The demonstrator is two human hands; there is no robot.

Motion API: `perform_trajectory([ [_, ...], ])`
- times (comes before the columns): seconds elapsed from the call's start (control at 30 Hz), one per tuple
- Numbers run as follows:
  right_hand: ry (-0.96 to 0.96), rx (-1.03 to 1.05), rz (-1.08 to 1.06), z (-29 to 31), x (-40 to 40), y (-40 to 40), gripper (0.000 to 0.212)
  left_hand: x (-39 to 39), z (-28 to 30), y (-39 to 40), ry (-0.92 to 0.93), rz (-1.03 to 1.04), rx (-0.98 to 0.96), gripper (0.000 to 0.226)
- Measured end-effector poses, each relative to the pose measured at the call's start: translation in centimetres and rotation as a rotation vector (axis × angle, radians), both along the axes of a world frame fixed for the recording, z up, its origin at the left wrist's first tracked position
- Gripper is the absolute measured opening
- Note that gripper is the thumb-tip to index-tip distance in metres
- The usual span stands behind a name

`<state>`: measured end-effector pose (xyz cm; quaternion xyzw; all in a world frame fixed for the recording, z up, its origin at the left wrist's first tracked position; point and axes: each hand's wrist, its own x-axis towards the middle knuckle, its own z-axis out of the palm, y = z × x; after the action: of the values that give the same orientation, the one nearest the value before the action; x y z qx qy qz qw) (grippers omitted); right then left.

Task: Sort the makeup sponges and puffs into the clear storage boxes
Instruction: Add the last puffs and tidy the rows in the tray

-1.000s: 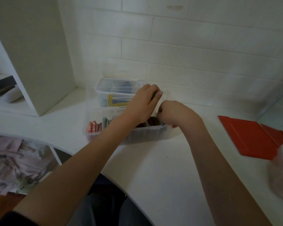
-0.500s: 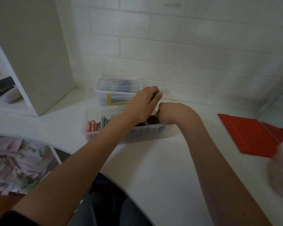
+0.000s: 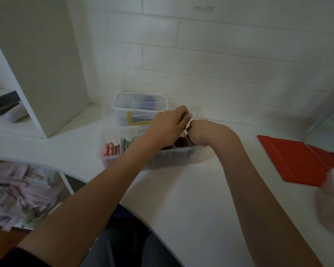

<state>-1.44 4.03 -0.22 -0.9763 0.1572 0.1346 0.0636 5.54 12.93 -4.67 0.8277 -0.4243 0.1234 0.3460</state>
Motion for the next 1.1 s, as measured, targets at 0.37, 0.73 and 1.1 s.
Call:
perform_trajectory([
  [0.37, 0.099, 0.018, 0.061, 0.7, -0.3, -0.1, 0.035, 0.1, 0.2, 0.0, 0.112, -0.057, 0.013, 0.024],
  [0.73, -0.023, 0.247, -0.059, 0.0, -0.2, -1.7, 0.034, -0.7, 0.8, 0.2, 0.267, -0.107, 0.003, 0.016],
  [1.1, -0.294, 0.434, -0.081, 1.3, -1.1, -2.6, 0.022, -0.9, 1.2, 0.4, 0.27, -0.088, 0.12, 0.02],
])
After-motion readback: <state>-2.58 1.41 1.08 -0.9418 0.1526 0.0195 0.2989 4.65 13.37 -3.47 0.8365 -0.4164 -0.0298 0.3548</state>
